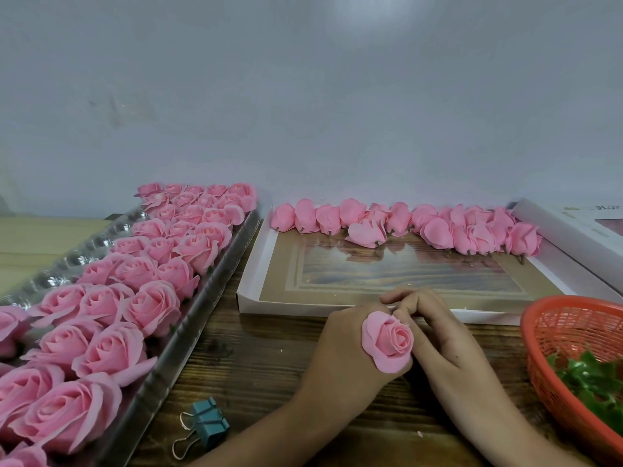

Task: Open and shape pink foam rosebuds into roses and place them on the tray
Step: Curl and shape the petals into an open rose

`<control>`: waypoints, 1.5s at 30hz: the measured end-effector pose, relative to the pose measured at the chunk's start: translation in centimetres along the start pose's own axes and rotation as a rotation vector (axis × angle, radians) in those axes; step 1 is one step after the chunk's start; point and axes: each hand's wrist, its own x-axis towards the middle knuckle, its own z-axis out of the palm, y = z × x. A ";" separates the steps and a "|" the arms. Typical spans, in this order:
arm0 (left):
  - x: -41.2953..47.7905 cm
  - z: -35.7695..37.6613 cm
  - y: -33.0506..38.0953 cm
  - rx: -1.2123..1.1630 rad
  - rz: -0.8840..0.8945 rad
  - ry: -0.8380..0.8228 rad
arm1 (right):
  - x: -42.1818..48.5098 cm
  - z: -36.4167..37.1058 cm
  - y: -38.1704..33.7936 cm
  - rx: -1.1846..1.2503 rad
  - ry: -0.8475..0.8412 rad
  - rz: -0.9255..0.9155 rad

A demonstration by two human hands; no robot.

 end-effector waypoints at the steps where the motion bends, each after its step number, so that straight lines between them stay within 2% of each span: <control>1: 0.0 0.0 -0.1 -0.001 0.004 -0.002 | 0.0 0.0 0.1 -0.003 -0.001 -0.002; 9: 0.1 -0.2 0.4 -0.054 -0.007 0.008 | -0.2 0.0 -0.2 0.069 0.058 -0.014; 14: 0.1 -0.4 0.2 -0.033 -0.007 -0.021 | -0.3 0.1 -0.5 0.018 0.005 -0.059; 23: 0.1 -0.4 0.6 -0.046 0.025 -0.021 | -0.2 0.1 0.1 0.080 -0.016 -0.012; 27: 0.0 -0.5 0.6 -0.090 0.041 -0.070 | -0.2 0.0 0.5 0.027 -0.039 0.029; 33: 0.1 -0.3 0.7 -0.029 0.052 -0.048 | -0.4 0.0 -0.1 0.068 -0.018 -0.004; 45: 0.2 -0.3 0.9 0.047 0.046 -0.042 | -0.4 0.1 -0.1 0.071 -0.092 0.020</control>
